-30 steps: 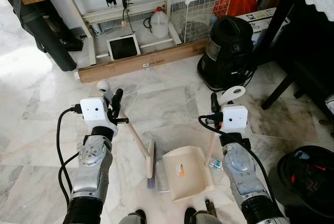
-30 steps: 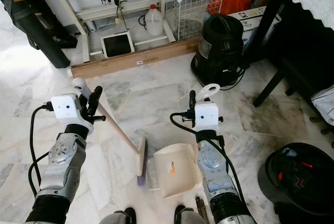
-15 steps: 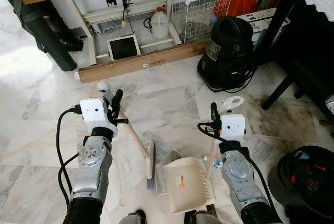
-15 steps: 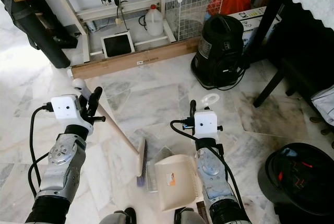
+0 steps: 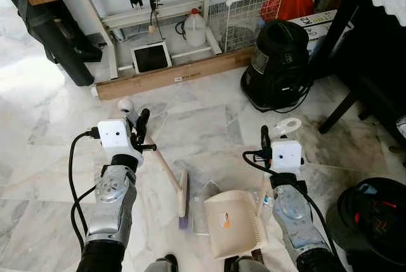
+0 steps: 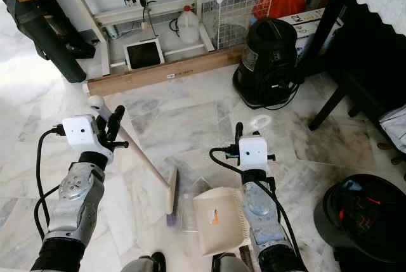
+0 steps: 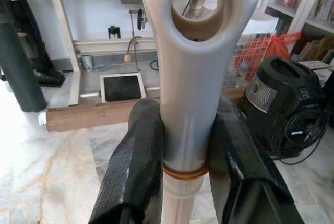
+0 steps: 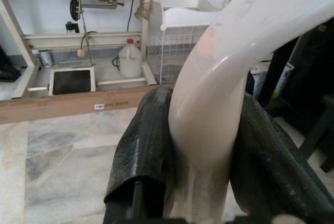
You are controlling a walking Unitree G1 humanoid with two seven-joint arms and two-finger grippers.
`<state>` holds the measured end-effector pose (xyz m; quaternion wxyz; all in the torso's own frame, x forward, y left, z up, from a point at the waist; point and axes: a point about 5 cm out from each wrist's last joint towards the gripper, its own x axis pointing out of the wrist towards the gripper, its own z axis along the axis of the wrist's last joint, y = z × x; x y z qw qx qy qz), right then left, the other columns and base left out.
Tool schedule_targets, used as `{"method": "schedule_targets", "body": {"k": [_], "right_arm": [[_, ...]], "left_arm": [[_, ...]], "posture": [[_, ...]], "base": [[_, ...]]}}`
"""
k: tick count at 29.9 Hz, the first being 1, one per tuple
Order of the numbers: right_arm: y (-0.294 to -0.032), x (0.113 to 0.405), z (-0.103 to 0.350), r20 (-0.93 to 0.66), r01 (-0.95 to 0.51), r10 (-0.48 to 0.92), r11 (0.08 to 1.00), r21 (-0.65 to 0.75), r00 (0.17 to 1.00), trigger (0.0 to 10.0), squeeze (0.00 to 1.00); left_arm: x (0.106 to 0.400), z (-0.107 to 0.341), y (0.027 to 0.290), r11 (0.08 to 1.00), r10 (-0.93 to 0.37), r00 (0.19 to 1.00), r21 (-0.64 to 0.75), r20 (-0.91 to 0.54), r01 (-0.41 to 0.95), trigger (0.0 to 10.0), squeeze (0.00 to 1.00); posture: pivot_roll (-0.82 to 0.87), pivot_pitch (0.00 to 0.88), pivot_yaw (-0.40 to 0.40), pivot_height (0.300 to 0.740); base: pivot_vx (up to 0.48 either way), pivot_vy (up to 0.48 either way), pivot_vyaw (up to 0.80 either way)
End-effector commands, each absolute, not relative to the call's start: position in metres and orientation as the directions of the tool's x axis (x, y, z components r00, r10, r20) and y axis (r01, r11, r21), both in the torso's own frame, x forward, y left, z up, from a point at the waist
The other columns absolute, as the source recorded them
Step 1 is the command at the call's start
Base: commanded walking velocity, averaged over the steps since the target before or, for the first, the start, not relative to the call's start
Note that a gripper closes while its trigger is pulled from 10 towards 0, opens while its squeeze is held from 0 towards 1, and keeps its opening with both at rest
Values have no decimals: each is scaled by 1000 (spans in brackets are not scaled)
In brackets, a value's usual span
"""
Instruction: Sweep floor
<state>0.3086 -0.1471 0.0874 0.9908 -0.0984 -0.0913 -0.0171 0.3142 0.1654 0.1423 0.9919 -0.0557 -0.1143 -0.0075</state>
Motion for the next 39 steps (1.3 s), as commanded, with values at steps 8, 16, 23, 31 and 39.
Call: {"method": "schedule_targets", "body": {"k": [8,16,23,31,39], "right_arm": [[-141,306,82,153,6,23,982,-190,988,10000,0],[-133,306,79,128,-33,51,990,-136,990,10000,0],[-125,307,74,91,-60,61,998,-11,994,10000,0],[-130,309,83,133,-33,34,999,-9,990,10000,0],[-146,314,103,217,40,-36,999,-14,976,10000,0]], "left_arm": [[314,146,169,995,0,969,-100,246,26,10000,0],[315,146,170,995,2,969,-100,248,24,10000,0],[315,148,169,994,-7,968,-106,250,35,10000,0],[315,148,168,993,-10,967,-109,254,38,10000,0],[317,151,168,993,-5,964,-112,265,36,10000,0]], "posture": [[98,230,44,740],[105,228,44,740],[112,228,46,740],[107,226,46,740],[100,218,43,740]], "base": [[0,0,0],[0,0,0],[0,0,0],[0,0,0],[0,0,0]]}}
